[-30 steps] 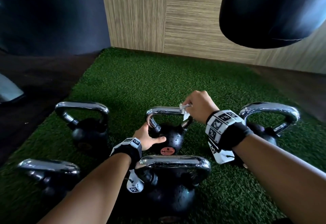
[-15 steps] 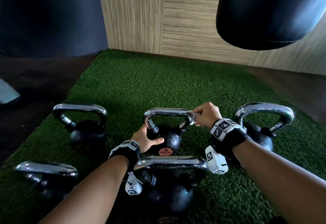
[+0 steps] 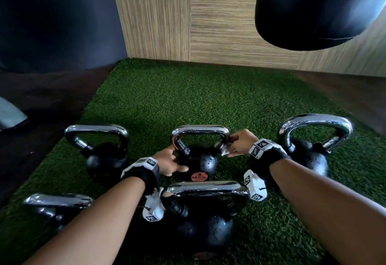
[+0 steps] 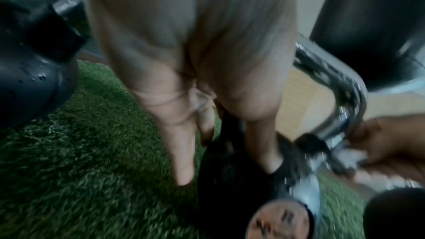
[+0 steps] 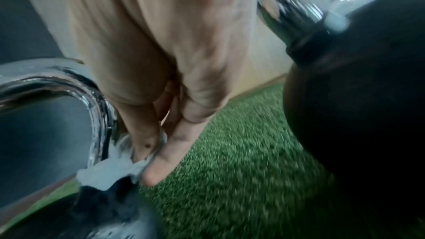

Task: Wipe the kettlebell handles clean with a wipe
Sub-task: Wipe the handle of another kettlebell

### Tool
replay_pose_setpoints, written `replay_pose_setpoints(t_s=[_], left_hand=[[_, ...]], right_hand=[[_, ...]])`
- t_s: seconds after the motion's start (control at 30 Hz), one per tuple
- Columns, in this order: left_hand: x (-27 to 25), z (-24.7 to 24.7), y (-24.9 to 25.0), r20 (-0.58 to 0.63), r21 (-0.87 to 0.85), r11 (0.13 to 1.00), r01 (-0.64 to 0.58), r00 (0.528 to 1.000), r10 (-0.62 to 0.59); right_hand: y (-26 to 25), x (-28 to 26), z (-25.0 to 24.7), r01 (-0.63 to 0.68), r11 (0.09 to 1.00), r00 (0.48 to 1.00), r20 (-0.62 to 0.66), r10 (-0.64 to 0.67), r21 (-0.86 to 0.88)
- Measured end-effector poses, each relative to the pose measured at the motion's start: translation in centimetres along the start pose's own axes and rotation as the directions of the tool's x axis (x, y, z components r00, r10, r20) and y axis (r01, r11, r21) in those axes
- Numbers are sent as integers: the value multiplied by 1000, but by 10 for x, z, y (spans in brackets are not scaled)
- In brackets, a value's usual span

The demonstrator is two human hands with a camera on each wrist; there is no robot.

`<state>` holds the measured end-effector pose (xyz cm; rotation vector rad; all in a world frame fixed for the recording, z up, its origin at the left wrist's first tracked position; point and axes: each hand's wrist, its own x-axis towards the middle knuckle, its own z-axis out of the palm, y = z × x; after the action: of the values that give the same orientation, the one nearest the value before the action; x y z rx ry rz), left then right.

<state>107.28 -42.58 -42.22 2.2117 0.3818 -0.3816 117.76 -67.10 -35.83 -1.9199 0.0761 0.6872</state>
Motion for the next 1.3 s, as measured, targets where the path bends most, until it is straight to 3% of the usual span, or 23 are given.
replay_pose_setpoints(t_s=[0.03,0.1,0.2,0.3,0.37,0.43,0.5,0.67,0.77,0.83,0.9,0.97,1.0,1.07,1.13,1.2,1.3], left_hand=[[-3,-10,2,-25,169,986,13,1000,-9],[-12,-33,14,-222,362,932,25,973,60],[-33,-62,47,-487,221,970,-99,851,198],[-47,-82,87,-584,9,949,-315,769,261],[-52,-90,108,-553,-204,893,-402,800,234],[-55,-92,121,-418,-425,814,-396,883,212],[-56,-91,124,-315,-501,784,-365,921,228],[-51,-82,121,-258,-569,731,-377,926,277],[-45,-77,119,-211,-643,659,-390,917,337],[-43,-75,119,-202,-634,664,-397,913,353],[-41,-75,119,-188,-573,713,-405,911,366],[-40,-78,117,-207,-401,806,-436,900,384],[-39,-79,115,-244,-278,850,-447,889,388],[-38,-80,111,-336,-22,893,-450,845,417],[-36,-75,109,-377,152,877,-456,793,478],[-35,-64,108,-366,292,841,-455,760,538],[-38,-45,109,-332,415,774,-478,713,618]], right_hand=[[-1,1,-4,45,988,994,-90,-58,-145],[-8,0,-16,122,926,921,-308,-240,-357],[-28,-11,-31,284,918,841,-387,-377,-277],[-53,-27,-25,533,820,767,-289,-572,-209],[-69,-41,-14,631,756,735,-178,-654,-174],[-80,-52,-3,704,699,694,-92,-714,-125],[-87,-59,5,738,669,667,-56,-743,-88],[-93,-61,15,746,657,656,-47,-753,-110],[-94,-57,19,763,585,574,-130,-809,-274],[-91,-52,20,755,557,537,-163,-828,-345],[-85,-47,15,746,563,575,-83,-814,-355],[-74,-39,6,717,625,668,49,-742,-308],[-67,-34,1,690,675,709,55,-703,-262],[-49,-16,-10,584,769,777,-95,-622,-259],[-28,2,-19,389,854,854,-213,-475,-346],[-2,18,-20,244,871,950,-77,-304,-426],[31,30,-7,219,889,976,84,-202,-403]])
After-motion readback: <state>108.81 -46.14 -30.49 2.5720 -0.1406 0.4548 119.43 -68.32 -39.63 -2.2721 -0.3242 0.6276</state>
